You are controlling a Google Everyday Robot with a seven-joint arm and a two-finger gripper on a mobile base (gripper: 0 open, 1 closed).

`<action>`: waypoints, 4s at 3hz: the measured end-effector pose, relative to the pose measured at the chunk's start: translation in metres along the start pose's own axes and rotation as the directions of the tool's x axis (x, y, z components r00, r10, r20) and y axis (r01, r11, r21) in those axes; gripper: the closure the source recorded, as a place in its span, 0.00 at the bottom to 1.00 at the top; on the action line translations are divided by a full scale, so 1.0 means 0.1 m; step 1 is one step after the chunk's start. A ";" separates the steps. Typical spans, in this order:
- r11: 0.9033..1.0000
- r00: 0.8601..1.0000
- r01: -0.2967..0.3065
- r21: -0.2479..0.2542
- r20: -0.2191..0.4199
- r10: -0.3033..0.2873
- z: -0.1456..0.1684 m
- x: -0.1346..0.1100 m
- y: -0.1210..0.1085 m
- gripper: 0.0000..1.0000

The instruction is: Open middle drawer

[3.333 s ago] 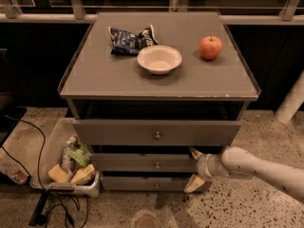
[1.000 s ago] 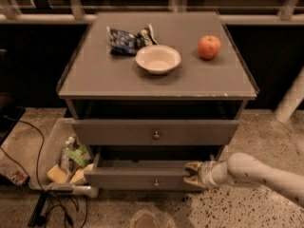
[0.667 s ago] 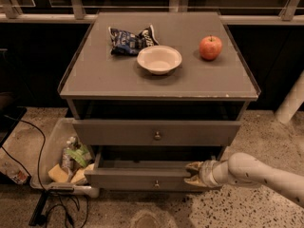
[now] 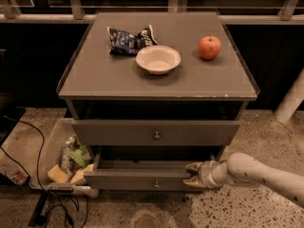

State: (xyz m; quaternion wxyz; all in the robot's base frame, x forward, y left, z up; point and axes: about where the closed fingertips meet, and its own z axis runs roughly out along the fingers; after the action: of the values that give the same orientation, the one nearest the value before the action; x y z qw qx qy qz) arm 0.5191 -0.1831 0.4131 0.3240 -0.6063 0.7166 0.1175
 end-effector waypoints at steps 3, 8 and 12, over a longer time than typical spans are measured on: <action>0.999 0.999 -0.046 -0.008 -0.015 0.046 0.07 0.19 0.08 0.26; 0.998 0.999 -0.019 -0.062 0.033 0.021 -0.63 0.17 0.82 0.30; 0.995 0.998 -0.059 -0.082 0.016 0.061 -0.48 0.29 0.85 0.18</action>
Offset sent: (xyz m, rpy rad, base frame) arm -0.0075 -0.0115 -0.0249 0.0004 0.0355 -0.0337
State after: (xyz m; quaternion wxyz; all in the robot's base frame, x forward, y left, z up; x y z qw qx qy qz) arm 0.4213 -0.2131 0.4128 0.3018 -0.5963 0.7261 0.1619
